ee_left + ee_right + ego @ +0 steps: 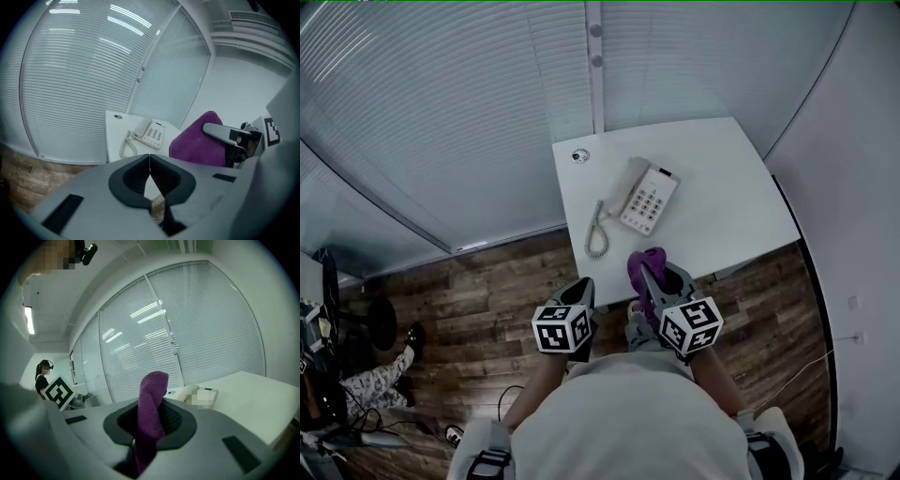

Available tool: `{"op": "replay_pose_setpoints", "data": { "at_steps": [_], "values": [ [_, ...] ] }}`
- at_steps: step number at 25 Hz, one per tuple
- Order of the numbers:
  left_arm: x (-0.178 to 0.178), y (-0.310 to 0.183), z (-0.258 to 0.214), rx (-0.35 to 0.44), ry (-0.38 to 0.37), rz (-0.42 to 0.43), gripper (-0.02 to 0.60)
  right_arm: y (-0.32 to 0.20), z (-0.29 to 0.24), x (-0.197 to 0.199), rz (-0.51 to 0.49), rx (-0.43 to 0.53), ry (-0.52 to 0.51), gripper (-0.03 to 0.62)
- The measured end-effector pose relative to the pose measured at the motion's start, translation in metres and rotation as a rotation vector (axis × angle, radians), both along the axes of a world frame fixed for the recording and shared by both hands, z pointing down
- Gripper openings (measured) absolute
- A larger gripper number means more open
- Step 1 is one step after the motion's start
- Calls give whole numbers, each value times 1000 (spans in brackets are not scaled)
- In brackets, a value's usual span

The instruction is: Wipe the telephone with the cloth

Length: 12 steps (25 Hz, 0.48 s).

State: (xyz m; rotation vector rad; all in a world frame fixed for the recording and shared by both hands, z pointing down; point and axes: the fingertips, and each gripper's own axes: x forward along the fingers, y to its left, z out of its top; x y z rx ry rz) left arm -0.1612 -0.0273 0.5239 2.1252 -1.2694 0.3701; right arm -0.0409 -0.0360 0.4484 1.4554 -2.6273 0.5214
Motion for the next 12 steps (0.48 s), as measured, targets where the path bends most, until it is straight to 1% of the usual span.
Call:
{"op": "replay_pose_setpoints", "data": {
  "at_steps": [5,12],
  "values": [
    [19,-40,-8,18,0,3,21,-37,-6,21,17,11,-14,60],
    [37,-88,-11,17,-5,-8,21,-79,-7,40,12,3,-20,60]
  ]
}}
